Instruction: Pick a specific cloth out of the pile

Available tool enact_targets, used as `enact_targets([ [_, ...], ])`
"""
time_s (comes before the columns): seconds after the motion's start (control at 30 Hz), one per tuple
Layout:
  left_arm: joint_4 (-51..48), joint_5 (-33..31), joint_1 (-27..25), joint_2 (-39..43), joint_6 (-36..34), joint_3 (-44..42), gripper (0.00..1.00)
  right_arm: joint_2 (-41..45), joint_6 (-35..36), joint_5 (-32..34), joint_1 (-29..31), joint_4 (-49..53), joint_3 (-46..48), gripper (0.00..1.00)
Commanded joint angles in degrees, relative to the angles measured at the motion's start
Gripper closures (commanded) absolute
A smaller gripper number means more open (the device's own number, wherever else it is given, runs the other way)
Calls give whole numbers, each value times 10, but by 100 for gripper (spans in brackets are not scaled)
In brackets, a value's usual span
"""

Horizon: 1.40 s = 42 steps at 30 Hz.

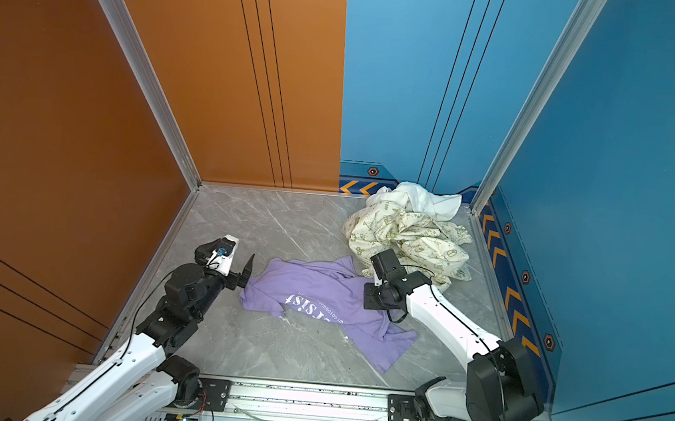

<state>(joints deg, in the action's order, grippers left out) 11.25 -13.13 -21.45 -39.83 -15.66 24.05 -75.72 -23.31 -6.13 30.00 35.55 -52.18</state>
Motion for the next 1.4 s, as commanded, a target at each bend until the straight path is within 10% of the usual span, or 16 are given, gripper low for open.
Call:
enact_targets([
  [0.0, 0, -8, -6, 7, -8, 1, 2, 28, -15, -5, 31, -35, -50, 100],
  [0.4, -1, -12, -7, 11, -9, 1, 2, -82, -31, -43, 98, -147, -274, 100],
  [0.83, -1, -17, -7, 19, -13, 0, 2, -406, -26, -116, 127, -160, -810, 100],
  [1.13, -1, -30, -7, 28, -17, -1, 2, -472, -31, -143, 144, -136, -781, 100],
  [1.37, 2, -57, -7, 36, -19, -5, 2, -410, 4, -147, 139, -63, -597, 43],
])
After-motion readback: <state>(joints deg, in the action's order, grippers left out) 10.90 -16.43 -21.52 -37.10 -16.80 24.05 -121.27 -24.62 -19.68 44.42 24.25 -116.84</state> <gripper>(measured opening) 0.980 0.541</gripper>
